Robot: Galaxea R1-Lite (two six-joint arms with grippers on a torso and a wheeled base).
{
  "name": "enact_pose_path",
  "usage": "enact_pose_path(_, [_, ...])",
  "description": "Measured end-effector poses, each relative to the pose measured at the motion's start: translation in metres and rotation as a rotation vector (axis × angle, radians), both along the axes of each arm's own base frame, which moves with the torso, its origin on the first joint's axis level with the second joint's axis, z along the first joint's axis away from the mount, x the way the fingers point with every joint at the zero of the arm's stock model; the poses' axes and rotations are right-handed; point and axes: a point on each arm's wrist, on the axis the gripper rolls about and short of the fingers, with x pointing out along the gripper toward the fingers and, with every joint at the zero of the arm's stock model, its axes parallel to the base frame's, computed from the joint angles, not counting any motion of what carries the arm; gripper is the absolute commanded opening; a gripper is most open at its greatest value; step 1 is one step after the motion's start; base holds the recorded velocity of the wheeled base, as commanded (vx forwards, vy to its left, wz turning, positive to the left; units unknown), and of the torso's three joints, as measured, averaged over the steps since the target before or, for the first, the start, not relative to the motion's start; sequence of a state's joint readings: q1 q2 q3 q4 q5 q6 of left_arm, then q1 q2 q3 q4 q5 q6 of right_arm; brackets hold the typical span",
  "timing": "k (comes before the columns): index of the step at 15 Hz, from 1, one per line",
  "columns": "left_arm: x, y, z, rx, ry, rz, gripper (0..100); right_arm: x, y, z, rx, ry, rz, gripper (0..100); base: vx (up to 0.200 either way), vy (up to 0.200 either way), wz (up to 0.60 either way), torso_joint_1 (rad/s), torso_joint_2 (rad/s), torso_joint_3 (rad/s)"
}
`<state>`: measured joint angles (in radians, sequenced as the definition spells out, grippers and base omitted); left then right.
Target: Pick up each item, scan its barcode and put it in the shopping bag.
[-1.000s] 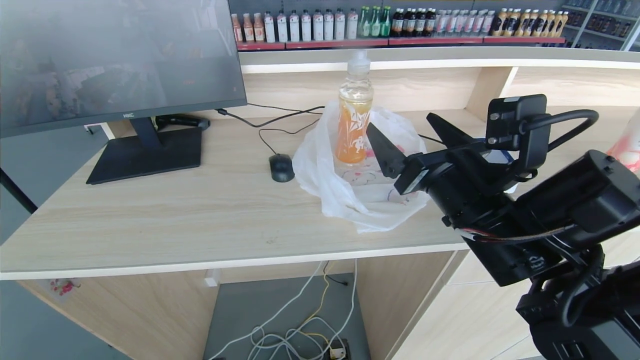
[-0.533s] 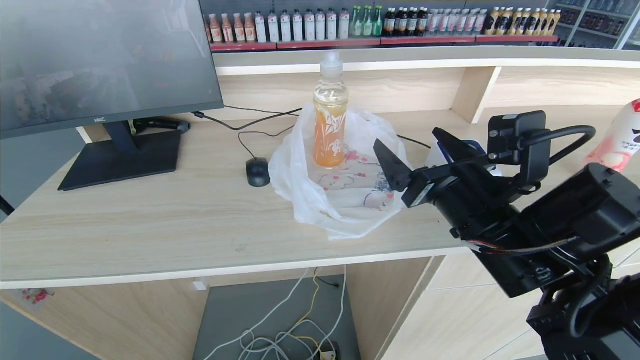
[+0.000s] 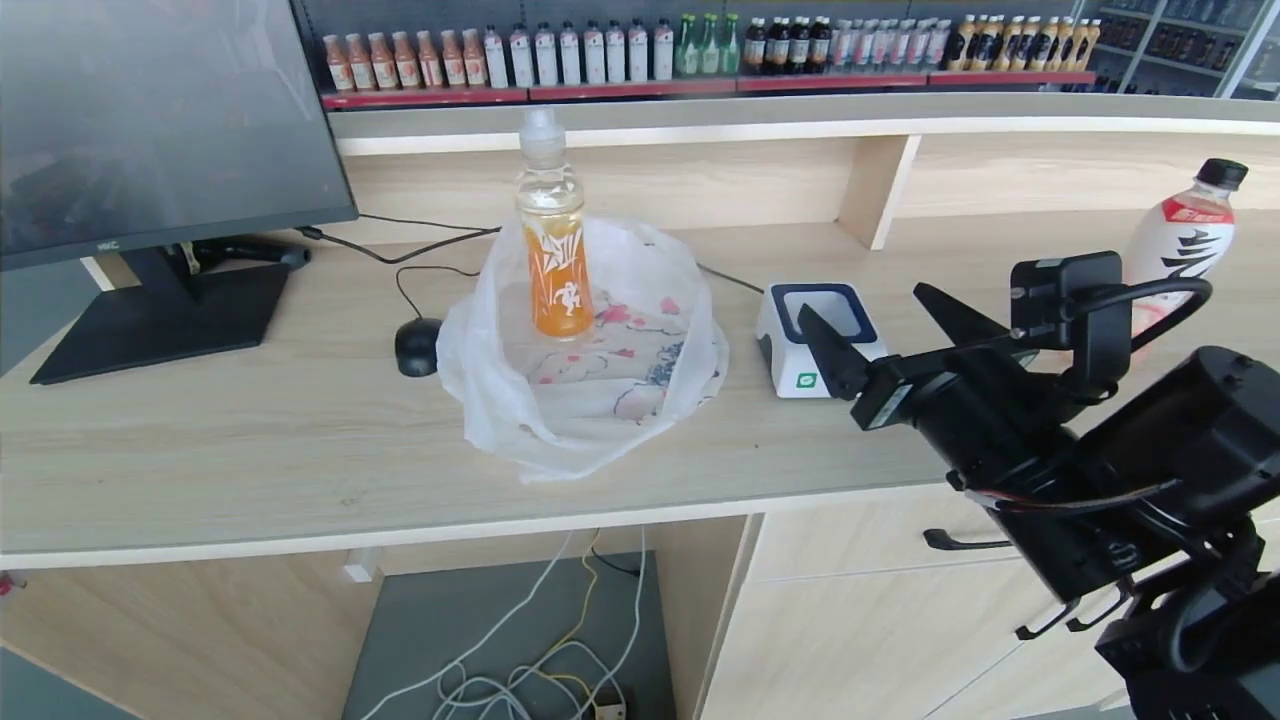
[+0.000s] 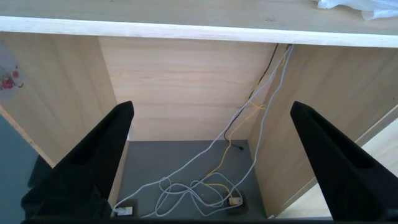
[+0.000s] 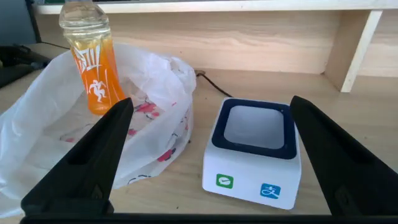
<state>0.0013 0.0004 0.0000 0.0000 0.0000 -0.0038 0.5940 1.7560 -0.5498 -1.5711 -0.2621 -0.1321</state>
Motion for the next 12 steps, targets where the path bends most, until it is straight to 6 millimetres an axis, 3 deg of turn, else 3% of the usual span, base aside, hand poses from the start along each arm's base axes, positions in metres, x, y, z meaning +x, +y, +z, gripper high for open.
enact_pose_path(12, [0.000, 0.000, 0.000, -0.001, 0.000, 0.000, 100, -0.009, -0.017, -0.015, -0.037, 0.065, -0.030, 100, 0.000, -0.200, 0.00, 0.004, 0.01, 0.003])
